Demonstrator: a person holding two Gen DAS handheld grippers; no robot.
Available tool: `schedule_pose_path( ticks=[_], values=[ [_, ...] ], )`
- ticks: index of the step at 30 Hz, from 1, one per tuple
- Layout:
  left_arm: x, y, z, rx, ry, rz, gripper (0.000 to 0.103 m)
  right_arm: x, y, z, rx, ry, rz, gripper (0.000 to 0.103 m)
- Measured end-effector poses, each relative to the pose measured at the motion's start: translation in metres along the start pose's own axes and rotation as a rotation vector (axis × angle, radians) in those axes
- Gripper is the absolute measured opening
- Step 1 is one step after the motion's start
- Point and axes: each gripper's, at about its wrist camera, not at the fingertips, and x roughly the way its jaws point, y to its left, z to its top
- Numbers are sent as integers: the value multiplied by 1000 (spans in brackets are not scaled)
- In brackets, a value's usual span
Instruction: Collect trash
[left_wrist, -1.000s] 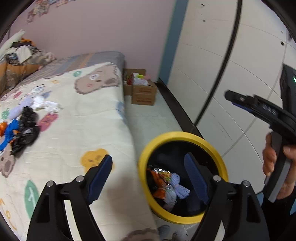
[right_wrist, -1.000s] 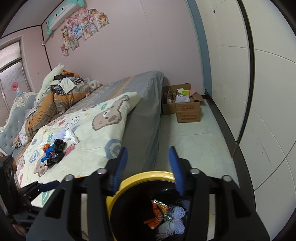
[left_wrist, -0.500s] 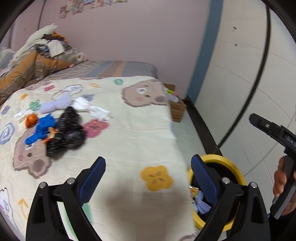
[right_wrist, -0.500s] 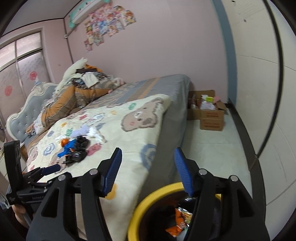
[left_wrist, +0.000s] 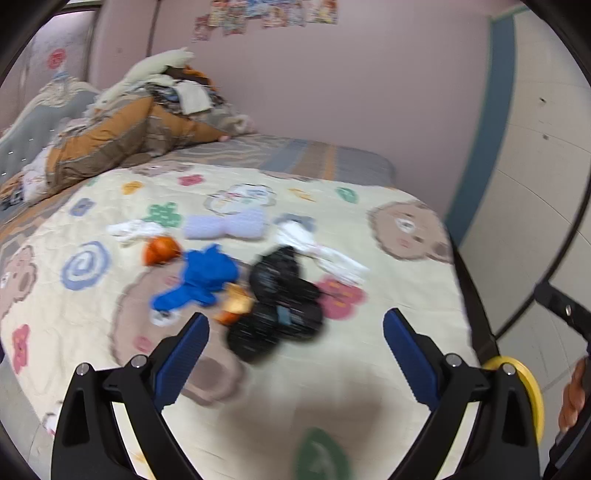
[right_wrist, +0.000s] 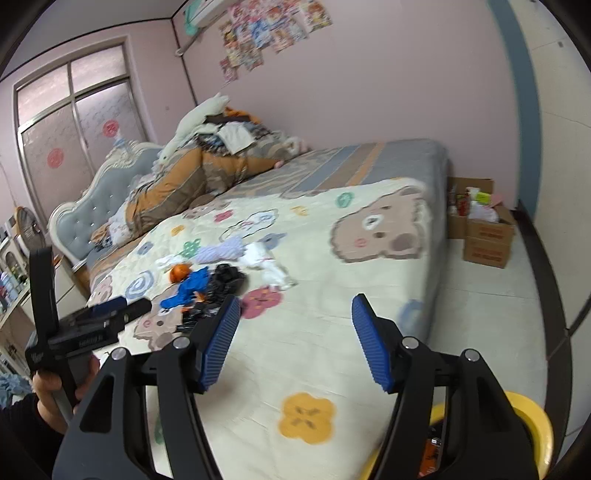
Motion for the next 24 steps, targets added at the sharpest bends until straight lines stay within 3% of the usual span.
schedule_pose_path(
  ticks=[6,14,24],
  values=[
    [21,58,15,-53,5,98,92,58,37,-1,-37,78,50,61],
    [68,125,26,-136,69,190,92,126,85,-11,-109,177,98,61],
    [120,176,42,-222,139,209,92,208,117,-8,-146,281,106,61]
  ],
)
